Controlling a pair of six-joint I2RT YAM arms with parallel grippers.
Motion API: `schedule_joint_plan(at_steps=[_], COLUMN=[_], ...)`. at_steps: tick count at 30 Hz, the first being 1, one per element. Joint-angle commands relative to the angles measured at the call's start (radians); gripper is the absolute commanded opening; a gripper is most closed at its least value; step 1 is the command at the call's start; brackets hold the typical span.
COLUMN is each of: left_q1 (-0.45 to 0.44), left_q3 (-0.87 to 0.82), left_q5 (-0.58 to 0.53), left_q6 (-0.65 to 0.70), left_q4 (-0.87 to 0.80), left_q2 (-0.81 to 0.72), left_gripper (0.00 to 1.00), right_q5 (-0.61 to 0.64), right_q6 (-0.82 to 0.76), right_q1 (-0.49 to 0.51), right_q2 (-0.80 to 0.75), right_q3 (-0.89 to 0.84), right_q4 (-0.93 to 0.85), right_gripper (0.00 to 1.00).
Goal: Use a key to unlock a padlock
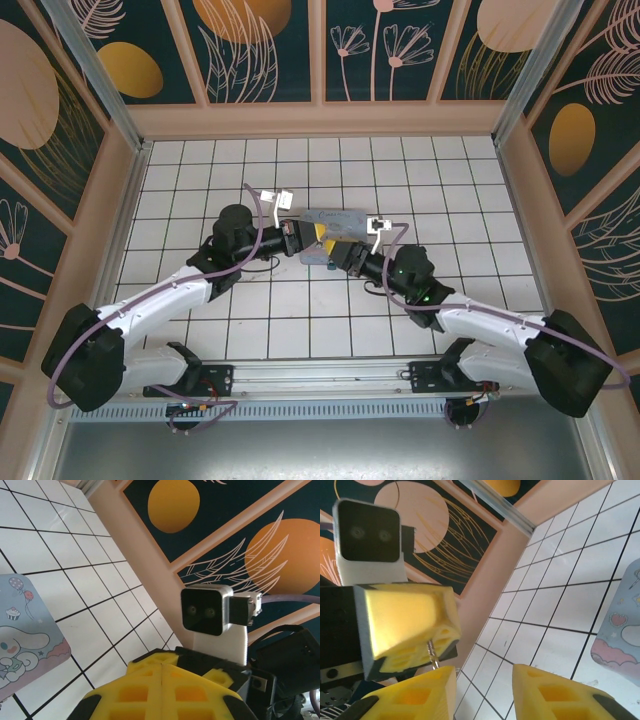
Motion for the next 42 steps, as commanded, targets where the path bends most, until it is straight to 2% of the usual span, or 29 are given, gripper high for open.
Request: schedule_joint_plan(at_steps=[1, 11, 17, 20, 23, 26, 29, 34, 39, 42], left_q1=[-0.004, -0.004, -0.004, -0.004, -0.004, -0.005, -0.005, -0.004, -0.005, -0.004], left_q3=[0.023, 0.015, -0.021, -0.033, -0.023, 0.001, 0.021, 0.039, 0.012, -0.001], left_q5=[0.016, -0.029, -0.099, -0.174, -0.245, -0.313, -0.344, -0.337, -0.336, -0.340], left_q6=[0.018, -0.025, -0.209, -0.299, -0.367, -0.429, -0.475, -0.510, -0.520, -0.527], left_q4=[0.042, 0.045, 0.143, 0.149, 0.103, 0.004, -0.083, -0.159, -0.170, -0.171], left_q2=[-0.027, -0.025, -0.030, -0.049, -0.066, -0.076, -0.074, -0.057, -0.073, -0.087], left_gripper=[0.00, 0.00, 0.00, 0.00, 0.00, 0.00, 0.00, 0.00, 0.00, 0.00], right_q5=[-0.025, 0.009, 0.098, 0.120, 0.180, 0.236, 0.325, 0.401, 0.405, 0.399], right_q6=[-0.014, -0.014, 0.034, 0.038, 0.018, -0.021, -0.068, -0.069, -0.057, -0.051], right_q1=[0.019, 0.051, 0.056, 0.062, 0.089, 0.130, 0.175, 0.192, 0.189, 0.185], right_q2=[0.017, 0.022, 0.003, -0.004, -0.007, 0.003, 0.020, 0.053, 0.088, 0.108], right_q3=[0.040, 0.026, -0.084, -0.097, -0.065, -0.009, 0.071, 0.162, 0.193, 0.200], right_q4=[0.089, 0.124, 0.319, 0.369, 0.324, 0.240, 0.097, -0.067, -0.111, -0.109], right_gripper=[0.34, 0.33, 0.34, 0.45, 0.57, 0.61, 0.61, 0.61, 0.59, 0.54])
